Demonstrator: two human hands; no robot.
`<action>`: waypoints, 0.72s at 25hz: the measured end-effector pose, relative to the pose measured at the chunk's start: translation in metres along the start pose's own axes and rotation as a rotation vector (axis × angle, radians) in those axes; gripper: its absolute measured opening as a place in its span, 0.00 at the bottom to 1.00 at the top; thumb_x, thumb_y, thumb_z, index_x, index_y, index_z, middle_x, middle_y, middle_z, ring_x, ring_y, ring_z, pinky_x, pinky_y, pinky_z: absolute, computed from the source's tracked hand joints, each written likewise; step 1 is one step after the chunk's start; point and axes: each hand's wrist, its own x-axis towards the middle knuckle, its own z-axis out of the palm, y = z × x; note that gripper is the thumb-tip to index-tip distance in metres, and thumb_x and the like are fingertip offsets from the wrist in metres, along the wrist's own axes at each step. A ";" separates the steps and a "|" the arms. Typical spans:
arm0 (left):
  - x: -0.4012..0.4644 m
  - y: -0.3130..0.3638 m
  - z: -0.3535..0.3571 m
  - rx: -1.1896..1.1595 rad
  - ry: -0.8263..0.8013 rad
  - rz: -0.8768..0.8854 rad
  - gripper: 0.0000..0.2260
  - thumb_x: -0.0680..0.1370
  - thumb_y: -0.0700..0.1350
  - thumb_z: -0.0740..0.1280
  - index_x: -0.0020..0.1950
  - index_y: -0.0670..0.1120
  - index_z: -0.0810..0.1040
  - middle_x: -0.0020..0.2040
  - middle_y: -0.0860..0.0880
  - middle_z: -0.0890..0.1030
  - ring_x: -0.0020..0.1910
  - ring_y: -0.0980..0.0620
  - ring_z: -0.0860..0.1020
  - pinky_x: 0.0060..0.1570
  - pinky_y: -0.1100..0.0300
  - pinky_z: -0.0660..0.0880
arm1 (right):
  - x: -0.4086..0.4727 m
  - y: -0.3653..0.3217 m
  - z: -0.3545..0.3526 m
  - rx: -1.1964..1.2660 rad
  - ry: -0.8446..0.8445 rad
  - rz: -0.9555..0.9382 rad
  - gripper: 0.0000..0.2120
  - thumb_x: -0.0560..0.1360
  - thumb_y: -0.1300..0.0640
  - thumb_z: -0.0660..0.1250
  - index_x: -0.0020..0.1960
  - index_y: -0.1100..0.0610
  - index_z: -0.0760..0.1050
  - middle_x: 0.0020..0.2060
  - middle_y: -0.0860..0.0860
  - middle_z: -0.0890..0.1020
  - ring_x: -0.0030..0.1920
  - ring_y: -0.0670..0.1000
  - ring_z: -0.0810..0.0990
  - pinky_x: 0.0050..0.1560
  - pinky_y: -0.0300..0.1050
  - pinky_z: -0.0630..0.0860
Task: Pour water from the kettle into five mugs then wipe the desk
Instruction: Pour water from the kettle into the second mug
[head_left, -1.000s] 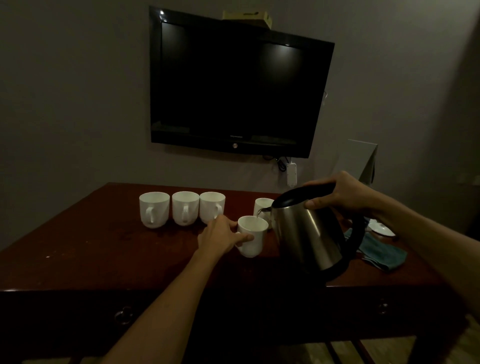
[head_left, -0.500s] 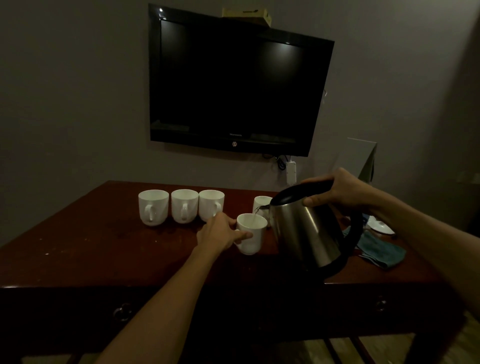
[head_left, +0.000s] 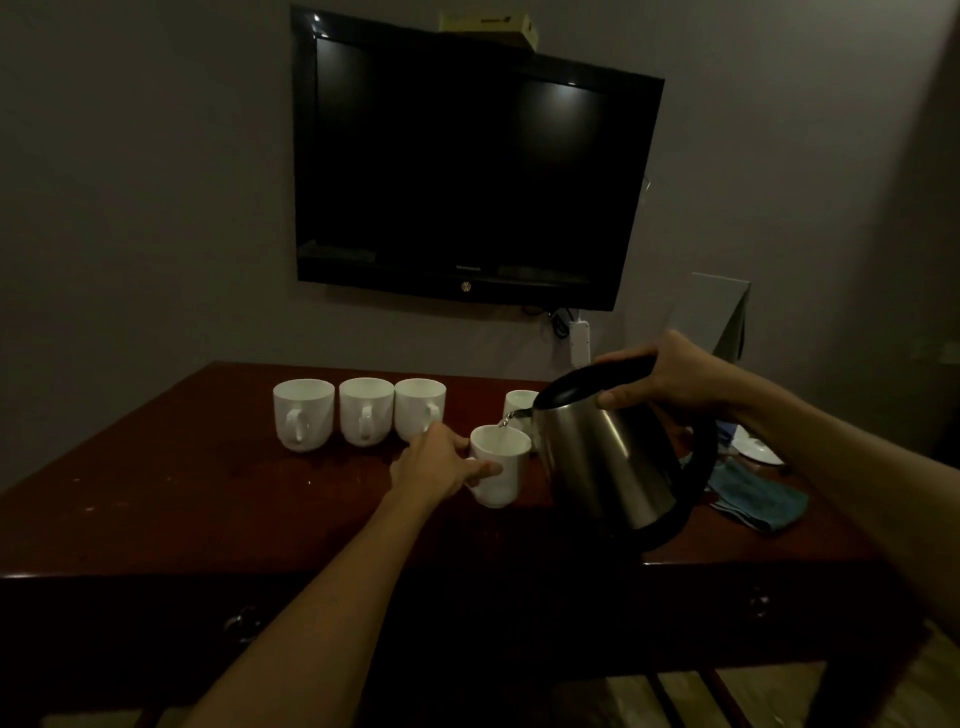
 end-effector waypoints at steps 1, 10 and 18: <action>0.000 0.001 0.000 0.000 0.003 0.001 0.12 0.71 0.59 0.74 0.43 0.52 0.81 0.38 0.56 0.84 0.41 0.57 0.81 0.51 0.49 0.79 | 0.000 0.000 0.000 -0.004 -0.002 -0.001 0.23 0.71 0.56 0.75 0.65 0.53 0.77 0.48 0.48 0.83 0.48 0.46 0.81 0.45 0.37 0.74; -0.002 0.002 0.000 0.005 0.013 -0.003 0.11 0.71 0.59 0.74 0.40 0.53 0.80 0.39 0.55 0.84 0.42 0.56 0.81 0.49 0.51 0.79 | 0.001 0.003 0.000 0.014 0.011 -0.003 0.24 0.68 0.54 0.76 0.63 0.51 0.79 0.49 0.53 0.85 0.51 0.55 0.82 0.50 0.45 0.79; 0.001 0.002 0.000 -0.001 -0.005 -0.018 0.11 0.71 0.58 0.75 0.41 0.51 0.80 0.38 0.56 0.83 0.41 0.57 0.81 0.49 0.52 0.79 | 0.000 0.003 -0.001 0.032 0.002 0.011 0.21 0.70 0.56 0.75 0.62 0.50 0.79 0.50 0.48 0.84 0.51 0.48 0.81 0.46 0.38 0.75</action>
